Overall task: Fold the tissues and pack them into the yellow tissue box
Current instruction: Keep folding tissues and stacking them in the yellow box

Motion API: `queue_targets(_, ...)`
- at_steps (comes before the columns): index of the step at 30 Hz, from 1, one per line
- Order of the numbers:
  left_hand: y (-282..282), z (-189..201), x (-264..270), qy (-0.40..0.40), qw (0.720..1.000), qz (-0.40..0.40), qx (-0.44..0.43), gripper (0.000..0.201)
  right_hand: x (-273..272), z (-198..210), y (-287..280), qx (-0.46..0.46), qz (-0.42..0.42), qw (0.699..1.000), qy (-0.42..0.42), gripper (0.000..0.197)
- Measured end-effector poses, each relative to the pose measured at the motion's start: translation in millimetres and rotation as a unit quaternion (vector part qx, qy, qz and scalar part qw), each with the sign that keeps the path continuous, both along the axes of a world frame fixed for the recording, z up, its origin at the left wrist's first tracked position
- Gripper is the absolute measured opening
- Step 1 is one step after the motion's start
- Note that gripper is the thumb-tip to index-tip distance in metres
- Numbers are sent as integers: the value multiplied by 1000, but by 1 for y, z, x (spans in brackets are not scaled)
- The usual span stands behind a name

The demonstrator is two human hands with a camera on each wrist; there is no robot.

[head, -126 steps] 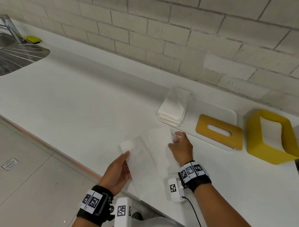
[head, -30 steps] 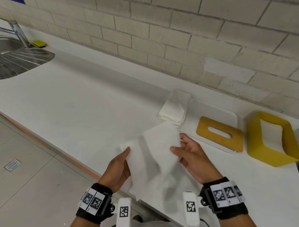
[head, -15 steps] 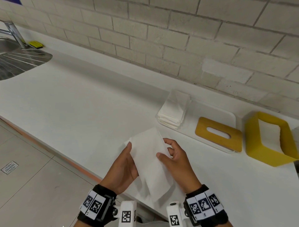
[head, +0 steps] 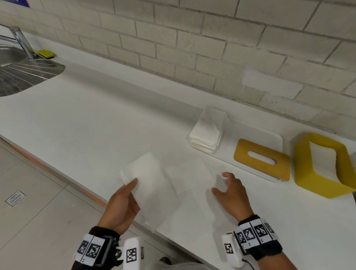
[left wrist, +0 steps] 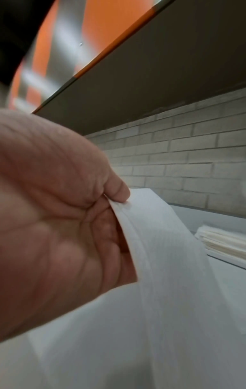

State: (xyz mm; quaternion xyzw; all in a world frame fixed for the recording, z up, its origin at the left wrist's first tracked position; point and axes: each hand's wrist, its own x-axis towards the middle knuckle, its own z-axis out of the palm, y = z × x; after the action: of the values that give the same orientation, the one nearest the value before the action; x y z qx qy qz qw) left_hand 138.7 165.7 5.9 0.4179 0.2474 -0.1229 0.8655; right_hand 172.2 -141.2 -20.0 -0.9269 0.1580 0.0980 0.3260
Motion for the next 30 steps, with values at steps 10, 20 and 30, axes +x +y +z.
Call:
queue_targets(10, 7, -13, -20, 47, 996, 61, -40, 34, -7, -10, -3, -83, 58, 991, 92, 54)
queue_targets(20, 5, -10, -16, 55, 996, 67, -20, 32, 3, 31, -27, 478, -166, 855, 114, 21)
queue_targets(30, -17, -3, -9, 44, 999, 7, 15, 33, -20, 45, -41, 562, -181, 806, 44, 30)
